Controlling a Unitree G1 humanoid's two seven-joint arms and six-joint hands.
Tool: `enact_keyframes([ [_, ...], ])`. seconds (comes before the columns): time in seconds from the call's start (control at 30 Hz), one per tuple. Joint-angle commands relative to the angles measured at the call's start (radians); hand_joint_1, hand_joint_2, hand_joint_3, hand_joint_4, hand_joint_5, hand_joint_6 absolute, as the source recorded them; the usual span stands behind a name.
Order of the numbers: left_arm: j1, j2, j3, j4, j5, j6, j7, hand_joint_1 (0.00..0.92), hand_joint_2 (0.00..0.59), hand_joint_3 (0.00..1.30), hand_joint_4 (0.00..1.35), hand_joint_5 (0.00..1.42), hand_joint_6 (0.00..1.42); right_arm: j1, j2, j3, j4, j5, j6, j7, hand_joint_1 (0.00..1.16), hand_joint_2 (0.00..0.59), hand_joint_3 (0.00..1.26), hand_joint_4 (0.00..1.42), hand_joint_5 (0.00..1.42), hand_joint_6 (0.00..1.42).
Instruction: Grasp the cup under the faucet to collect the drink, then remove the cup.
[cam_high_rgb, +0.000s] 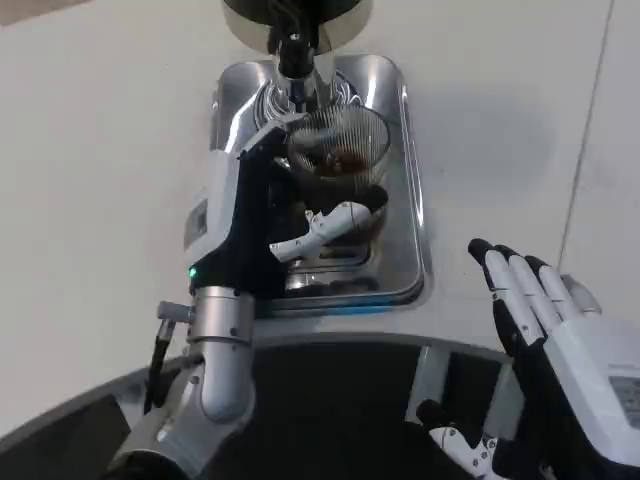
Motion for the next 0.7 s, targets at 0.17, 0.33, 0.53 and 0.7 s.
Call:
enact_keyframes([
  [0.17, 0.032, -0.028, -0.009, 0.002, 0.009, 0.011, 0.034, 0.705, 0.095, 0.73, 0.85, 1.29, 1.42, -0.010, 0.029, 0.007, -0.011, -0.028, 0.020, 0.016, 0.70, 0.298, 0.00, 0.00, 0.00, 0.03],
  [0.33, 0.036, -0.011, -0.004, -0.010, 0.013, -0.020, 0.061, 0.745, 0.100, 0.81, 0.91, 1.33, 1.42, -0.017, 0.031, 0.017, -0.002, -0.026, 0.016, 0.024, 0.70, 0.295, 0.00, 0.00, 0.00, 0.03],
  [0.53, 0.056, 0.011, 0.001, -0.037, 0.016, -0.046, 0.068, 0.751, 0.091, 0.86, 0.94, 1.33, 1.42, -0.015, 0.024, 0.022, 0.006, -0.015, 0.009, 0.017, 0.70, 0.294, 0.00, 0.00, 0.00, 0.03],
  [0.7, 0.085, 0.035, 0.012, -0.085, 0.010, -0.068, 0.060, 0.753, 0.091, 0.88, 0.95, 1.33, 1.42, -0.022, 0.014, 0.018, 0.015, 0.002, 0.005, 0.015, 0.70, 0.296, 0.00, 0.00, 0.00, 0.03],
])
